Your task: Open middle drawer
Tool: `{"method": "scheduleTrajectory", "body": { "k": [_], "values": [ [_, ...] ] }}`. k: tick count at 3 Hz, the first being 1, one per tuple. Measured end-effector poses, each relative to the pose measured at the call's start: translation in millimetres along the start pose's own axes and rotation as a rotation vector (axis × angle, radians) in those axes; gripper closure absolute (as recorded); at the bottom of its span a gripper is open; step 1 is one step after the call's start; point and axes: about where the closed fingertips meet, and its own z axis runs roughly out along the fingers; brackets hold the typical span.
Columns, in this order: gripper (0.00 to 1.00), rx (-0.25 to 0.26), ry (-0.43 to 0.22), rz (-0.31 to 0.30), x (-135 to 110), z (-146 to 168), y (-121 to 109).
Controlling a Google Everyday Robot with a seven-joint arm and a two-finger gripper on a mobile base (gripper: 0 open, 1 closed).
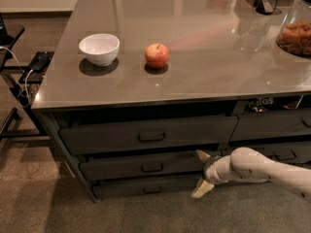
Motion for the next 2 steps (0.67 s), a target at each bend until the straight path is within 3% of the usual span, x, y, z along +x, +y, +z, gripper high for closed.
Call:
{"method": "scheduleTrajectory", "body": {
  "k": [2],
  "values": [
    [0.00, 0.019, -0.027, -0.025, -4.3, 3.6, -4.1]
  ]
}}
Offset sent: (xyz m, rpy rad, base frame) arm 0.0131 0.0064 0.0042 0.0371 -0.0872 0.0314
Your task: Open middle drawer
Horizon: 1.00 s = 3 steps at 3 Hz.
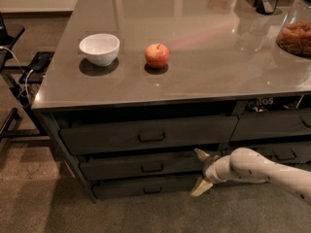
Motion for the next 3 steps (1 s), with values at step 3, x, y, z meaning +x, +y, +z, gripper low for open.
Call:
{"method": "scheduleTrajectory", "body": {
  "k": [3],
  "values": [
    [0.00, 0.028, -0.023, -0.107, -13.0, 24.6, -20.7]
  ]
}}
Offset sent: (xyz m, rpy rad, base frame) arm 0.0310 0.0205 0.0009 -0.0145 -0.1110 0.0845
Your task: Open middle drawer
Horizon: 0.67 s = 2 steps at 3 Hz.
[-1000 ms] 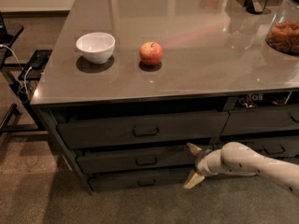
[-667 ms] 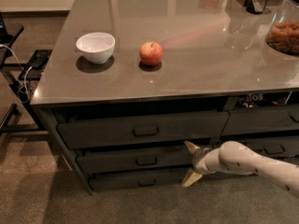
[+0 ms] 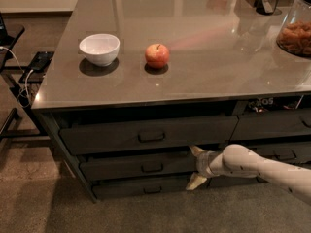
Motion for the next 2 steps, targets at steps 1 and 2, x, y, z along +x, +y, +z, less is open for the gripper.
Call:
{"method": "scheduleTrajectory", "body": {
  "k": [1, 2],
  "values": [
    [0.00, 0.054, -0.013, -0.001, 21.4, 43.8, -26.4],
    [0.00, 0.054, -0.013, -0.001, 21.4, 43.8, -26.4]
  ]
}}
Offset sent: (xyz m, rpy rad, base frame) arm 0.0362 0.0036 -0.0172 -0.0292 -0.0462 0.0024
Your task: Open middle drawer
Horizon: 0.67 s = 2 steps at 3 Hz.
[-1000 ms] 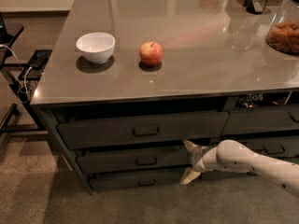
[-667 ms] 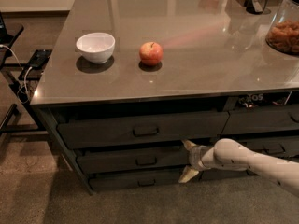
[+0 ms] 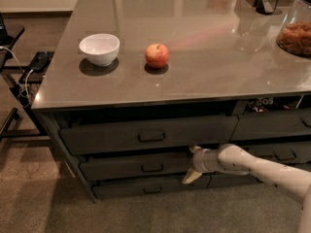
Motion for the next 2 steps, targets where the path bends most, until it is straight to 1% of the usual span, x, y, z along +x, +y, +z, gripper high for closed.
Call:
{"method": "scheduleTrajectory", "body": {
  "k": [1, 2],
  "values": [
    [0.19, 0.000, 0.000, 0.000, 0.0, 0.0, 0.0],
    [0.42, 0.000, 0.000, 0.000, 0.0, 0.1, 0.0]
  ]
}}
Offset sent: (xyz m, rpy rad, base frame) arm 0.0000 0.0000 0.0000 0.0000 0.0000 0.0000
